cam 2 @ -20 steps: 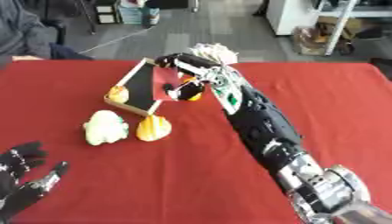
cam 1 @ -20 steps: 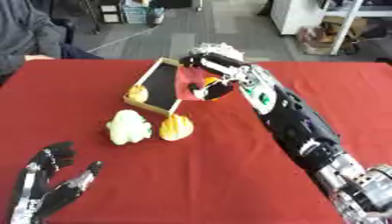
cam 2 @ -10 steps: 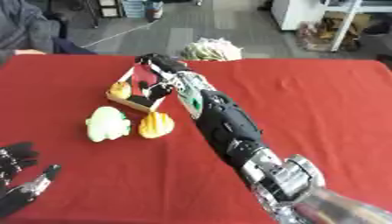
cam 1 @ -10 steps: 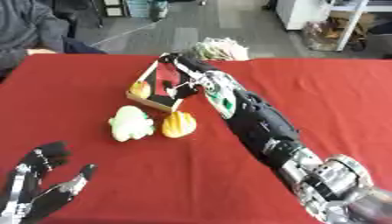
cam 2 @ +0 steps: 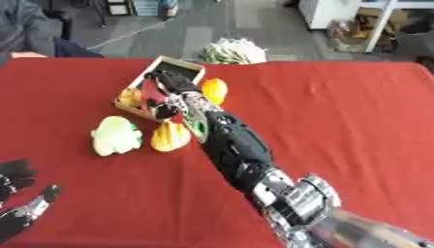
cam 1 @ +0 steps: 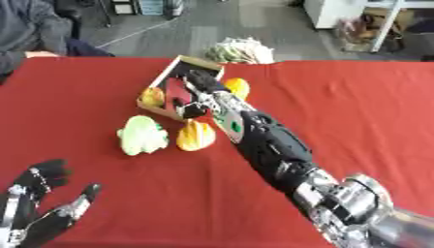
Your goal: Pick up objects on the table and place them in the box.
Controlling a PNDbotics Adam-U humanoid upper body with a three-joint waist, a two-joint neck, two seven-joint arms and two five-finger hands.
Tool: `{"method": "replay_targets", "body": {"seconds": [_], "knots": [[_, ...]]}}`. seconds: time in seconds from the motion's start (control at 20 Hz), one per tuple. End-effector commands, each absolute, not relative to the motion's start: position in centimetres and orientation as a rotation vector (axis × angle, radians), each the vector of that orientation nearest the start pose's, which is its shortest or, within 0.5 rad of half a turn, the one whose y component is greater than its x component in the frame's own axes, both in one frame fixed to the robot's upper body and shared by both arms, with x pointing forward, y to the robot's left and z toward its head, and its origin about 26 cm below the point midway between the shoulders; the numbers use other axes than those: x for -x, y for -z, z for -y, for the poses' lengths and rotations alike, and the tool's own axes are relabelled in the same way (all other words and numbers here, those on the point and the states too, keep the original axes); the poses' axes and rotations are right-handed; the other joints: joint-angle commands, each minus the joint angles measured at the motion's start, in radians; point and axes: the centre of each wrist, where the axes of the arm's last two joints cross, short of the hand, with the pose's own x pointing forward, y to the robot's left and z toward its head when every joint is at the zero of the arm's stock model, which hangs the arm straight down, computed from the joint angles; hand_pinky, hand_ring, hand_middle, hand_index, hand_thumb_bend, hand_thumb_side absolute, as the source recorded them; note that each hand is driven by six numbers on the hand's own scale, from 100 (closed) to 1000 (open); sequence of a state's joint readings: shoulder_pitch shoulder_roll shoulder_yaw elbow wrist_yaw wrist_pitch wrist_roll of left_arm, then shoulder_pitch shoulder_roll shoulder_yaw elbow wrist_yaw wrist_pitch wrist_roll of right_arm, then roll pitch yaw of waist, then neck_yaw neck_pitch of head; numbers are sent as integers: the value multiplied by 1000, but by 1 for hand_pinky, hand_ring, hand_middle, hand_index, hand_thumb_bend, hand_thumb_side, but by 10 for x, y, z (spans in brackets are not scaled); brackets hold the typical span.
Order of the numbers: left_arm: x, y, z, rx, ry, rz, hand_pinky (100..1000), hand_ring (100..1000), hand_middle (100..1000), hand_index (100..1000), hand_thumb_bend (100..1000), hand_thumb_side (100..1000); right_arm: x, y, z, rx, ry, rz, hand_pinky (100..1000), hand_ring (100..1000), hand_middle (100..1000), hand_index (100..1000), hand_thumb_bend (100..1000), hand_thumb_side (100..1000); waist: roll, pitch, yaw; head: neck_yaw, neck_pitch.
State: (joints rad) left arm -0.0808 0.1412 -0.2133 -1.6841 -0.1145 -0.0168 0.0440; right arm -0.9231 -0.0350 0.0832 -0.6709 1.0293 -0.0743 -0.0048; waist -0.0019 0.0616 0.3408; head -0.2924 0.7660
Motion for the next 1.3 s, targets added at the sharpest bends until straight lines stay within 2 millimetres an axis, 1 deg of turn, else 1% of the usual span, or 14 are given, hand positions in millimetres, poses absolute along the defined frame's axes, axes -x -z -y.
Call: {"method": "replay_targets", "body": {"seconds": [0.05, 0.1, 0.15, 0.2, 0.3, 0.4, 0.45, 0.5, 0.65, 0.75, 0.9, 1.05, 1.3], "knots": [[-291, -47, -206, -37, 365, 1802, 735, 712, 544, 711, 684, 196, -473, -80, 130, 729, -1246, 1570, 843, 796, 688, 941, 145, 317, 11, 5, 2, -2, 4], [-291, -47, -206, -37, 365, 1803, 735, 712, 544, 712, 684, 196, -473, -81, 129, 727, -1248, 1576, 845, 801, 721, 945, 184, 395, 11, 5, 1, -2, 4], [-291, -47, -206, -37, 365, 1803, 735, 712, 544, 711, 685, 196, -473, -82, 128, 726, -1249, 1585, 846, 803, 738, 948, 200, 425, 10, 5, 1, -2, 4], [-291, -47, -206, -37, 365, 1802, 735, 712, 544, 711, 685, 196, -473, -83, 128, 725, -1249, 1595, 849, 814, 777, 954, 234, 472, 10, 5, 1, -1, 4], [-291, -46, -206, -38, 364, 1801, 735, 712, 543, 711, 685, 196, -473, -86, 127, 723, -1253, 1616, 857, 838, 840, 963, 273, 500, 9, 5, 0, 0, 4], [-291, -46, -206, -38, 364, 1802, 735, 712, 543, 711, 685, 196, -473, -89, 126, 722, -1253, 1638, 869, 870, 904, 971, 312, 495, 9, 5, 0, 1, 4], [-291, -46, -206, -39, 364, 1802, 735, 712, 543, 711, 685, 196, -474, -91, 126, 724, -1253, 1648, 877, 884, 928, 974, 318, 506, 9, 5, 0, 1, 4], [-291, -46, -206, -39, 363, 1803, 735, 712, 543, 711, 685, 196, -474, -92, 126, 727, -1251, 1658, 884, 895, 944, 977, 340, 473, 8, 5, 0, 1, 4], [-291, -46, -206, -40, 362, 1802, 735, 712, 543, 711, 685, 196, -474, -100, 125, 752, -1239, 1697, 900, 922, 981, 982, 371, 431, 8, 5, 0, 1, 2], [-291, -47, -206, -40, 361, 1803, 735, 712, 543, 711, 686, 196, -475, -106, 125, 768, -1228, 1728, 903, 927, 989, 984, 374, 403, 7, 5, -1, 1, 0], [-291, -46, -207, -44, 359, 1801, 734, 712, 542, 711, 686, 196, -476, -118, 125, 776, -1200, 1782, 896, 918, 982, 981, 346, 368, 5, 5, -5, 2, -3], [-291, -46, -207, -47, 360, 1802, 734, 712, 542, 711, 685, 195, -476, -129, 126, 769, -1167, 1818, 892, 914, 975, 977, 327, 359, 2, 5, -8, 2, -7], [-291, -46, -208, -51, 357, 1802, 734, 712, 541, 711, 687, 195, -476, -127, 127, 744, -1169, 1805, 888, 910, 963, 976, 306, 368, 2, 5, -13, 4, -11]]}}
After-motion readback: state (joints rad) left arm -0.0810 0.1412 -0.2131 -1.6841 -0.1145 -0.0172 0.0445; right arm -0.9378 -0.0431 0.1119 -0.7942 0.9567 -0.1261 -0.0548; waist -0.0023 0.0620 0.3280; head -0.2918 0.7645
